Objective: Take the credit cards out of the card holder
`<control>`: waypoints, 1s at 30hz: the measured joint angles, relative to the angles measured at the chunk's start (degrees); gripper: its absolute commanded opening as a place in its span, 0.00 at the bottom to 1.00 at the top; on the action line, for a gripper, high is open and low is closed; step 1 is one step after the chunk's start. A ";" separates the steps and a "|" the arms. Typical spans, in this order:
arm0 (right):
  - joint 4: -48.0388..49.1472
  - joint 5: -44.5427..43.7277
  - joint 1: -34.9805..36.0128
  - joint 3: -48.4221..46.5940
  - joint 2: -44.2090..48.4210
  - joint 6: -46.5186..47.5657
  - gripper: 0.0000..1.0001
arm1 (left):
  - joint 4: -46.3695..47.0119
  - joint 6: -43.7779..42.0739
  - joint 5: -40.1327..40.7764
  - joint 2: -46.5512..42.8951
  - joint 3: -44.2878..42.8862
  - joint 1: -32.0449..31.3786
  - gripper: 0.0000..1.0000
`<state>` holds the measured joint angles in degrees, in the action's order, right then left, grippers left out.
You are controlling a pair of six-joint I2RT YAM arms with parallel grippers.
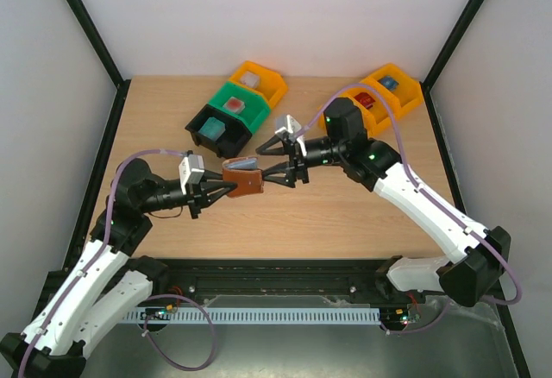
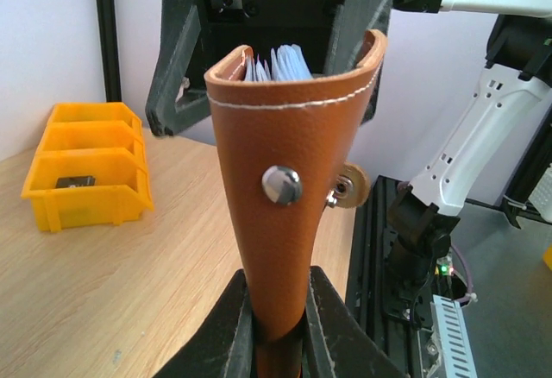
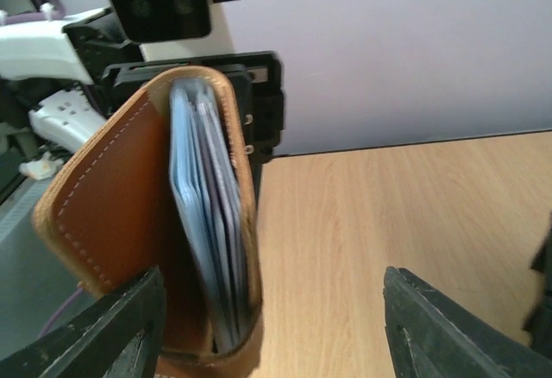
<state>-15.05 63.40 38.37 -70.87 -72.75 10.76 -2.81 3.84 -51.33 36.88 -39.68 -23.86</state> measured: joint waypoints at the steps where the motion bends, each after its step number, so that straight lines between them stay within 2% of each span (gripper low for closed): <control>1: -0.24 0.55 0.48 -0.04 -0.22 0.52 0.69 | 0.26 0.00 0.00 0.04 0.00 -0.13 0.02; 7: -1.46 1.31 3.23 -0.07 -1.31 1.07 0.67 | 0.42 0.04 -0.17 0.22 0.31 -0.72 0.02; 10: -1.14 1.64 4.20 -0.07 -1.31 0.72 0.46 | 0.79 0.04 -0.13 0.22 0.39 -0.72 0.02; 14: 2.12 1.60 4.83 0.33 -1.29 -2.29 0.04 | 1.14 0.22 0.35 0.22 0.46 -0.72 0.02; 16: 4.46 0.61 4.87 0.92 -1.27 -4.42 0.02 | 1.40 0.50 0.66 0.17 0.46 -0.72 0.05; 17: 5.53 0.44 4.85 1.36 -1.22 -5.42 0.02 | 1.44 0.68 1.01 0.04 0.52 -0.70 0.09; 18: 6.27 -0.28 4.92 1.64 -1.20 -6.36 0.02 | 1.51 0.92 1.25 -0.02 0.61 -0.68 0.17; 19: 6.80 -0.74 4.94 1.81 -1.18 -7.02 0.02 | 1.70 1.33 1.68 -0.07 0.72 -0.59 0.30; 20: 7.21 -1.25 4.94 1.97 -1.18 -7.48 0.02 | 1.95 1.70 2.36 -0.13 0.87 -0.59 0.50; 21: 7.45 -1.84 5.03 2.05 -1.18 -8.39 0.02 | 2.43 1.90 3.54 -0.22 1.11 -0.59 0.65; 23: 7.93 -4.63 5.29 2.05 -1.20 -10.03 0.02 | 3.39 2.78 6.51 -0.52 1.57 -0.59 0.82; 27: 8.44 -13.18 5.55 2.03 -1.49 -14.47 0.02 | 4.66 4.35 16.81 -1.22 3.37 -0.46 0.87; 30: 7.65 -24.28 6.47 0.85 -3.10 -18.93 0.02 | 4.85 4.11 24.76 -1.51 4.50 -0.13 0.88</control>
<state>-7.40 39.11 44.84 -70.02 -75.85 -8.16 2.04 7.94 -26.57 35.38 -35.18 -23.99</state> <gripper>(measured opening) 0.069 0.866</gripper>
